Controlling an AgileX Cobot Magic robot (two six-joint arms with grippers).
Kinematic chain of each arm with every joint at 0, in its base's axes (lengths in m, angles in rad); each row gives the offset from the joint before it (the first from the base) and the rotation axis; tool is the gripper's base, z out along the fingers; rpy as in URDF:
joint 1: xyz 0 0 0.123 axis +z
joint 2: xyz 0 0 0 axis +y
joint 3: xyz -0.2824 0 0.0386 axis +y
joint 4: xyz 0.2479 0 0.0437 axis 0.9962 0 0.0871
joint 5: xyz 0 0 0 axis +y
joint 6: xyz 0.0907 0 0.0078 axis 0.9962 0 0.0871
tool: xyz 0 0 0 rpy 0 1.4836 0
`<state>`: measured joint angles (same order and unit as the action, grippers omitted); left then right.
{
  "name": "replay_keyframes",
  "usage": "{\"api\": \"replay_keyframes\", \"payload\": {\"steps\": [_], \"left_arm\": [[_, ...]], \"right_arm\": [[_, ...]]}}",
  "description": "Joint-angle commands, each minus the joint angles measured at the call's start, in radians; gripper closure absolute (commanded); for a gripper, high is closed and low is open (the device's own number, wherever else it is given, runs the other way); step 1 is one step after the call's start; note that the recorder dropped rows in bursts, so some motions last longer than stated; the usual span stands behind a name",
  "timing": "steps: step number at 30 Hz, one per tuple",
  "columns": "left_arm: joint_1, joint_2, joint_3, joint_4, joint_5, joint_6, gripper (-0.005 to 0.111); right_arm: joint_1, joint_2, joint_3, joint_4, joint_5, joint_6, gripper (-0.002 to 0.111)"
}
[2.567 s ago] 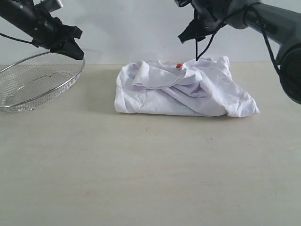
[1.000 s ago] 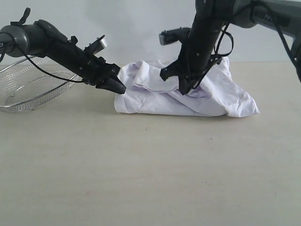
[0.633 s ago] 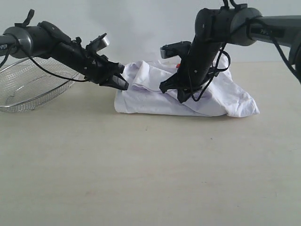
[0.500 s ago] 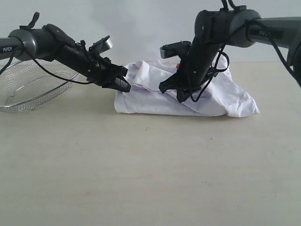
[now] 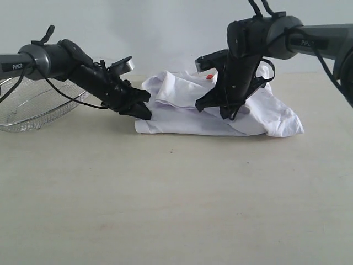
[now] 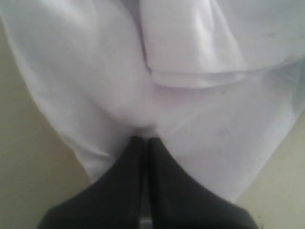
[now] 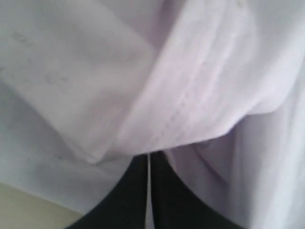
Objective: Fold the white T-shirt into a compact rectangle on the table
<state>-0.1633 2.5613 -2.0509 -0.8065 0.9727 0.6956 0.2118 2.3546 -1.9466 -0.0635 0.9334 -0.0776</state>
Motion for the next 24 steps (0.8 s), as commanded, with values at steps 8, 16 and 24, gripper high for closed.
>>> {"api": "replay_keyframes", "payload": {"steps": [8, 16, 24], "left_arm": [[-0.007, 0.01, 0.001, 0.107, 0.048, -0.085, 0.102], [-0.007, 0.004, 0.001, 0.139, 0.139, -0.098, 0.102], [-0.007, 0.004, 0.001, 0.146, 0.248, -0.105, 0.102]], "right_arm": [[-0.004, 0.045, 0.003, -0.13, 0.052, 0.023, 0.108], [-0.002, 0.056, 0.005, -0.098, 0.177, -0.015, 0.108], [0.008, 0.048, 0.039, -0.068, 0.261, -0.018, 0.108]]}}
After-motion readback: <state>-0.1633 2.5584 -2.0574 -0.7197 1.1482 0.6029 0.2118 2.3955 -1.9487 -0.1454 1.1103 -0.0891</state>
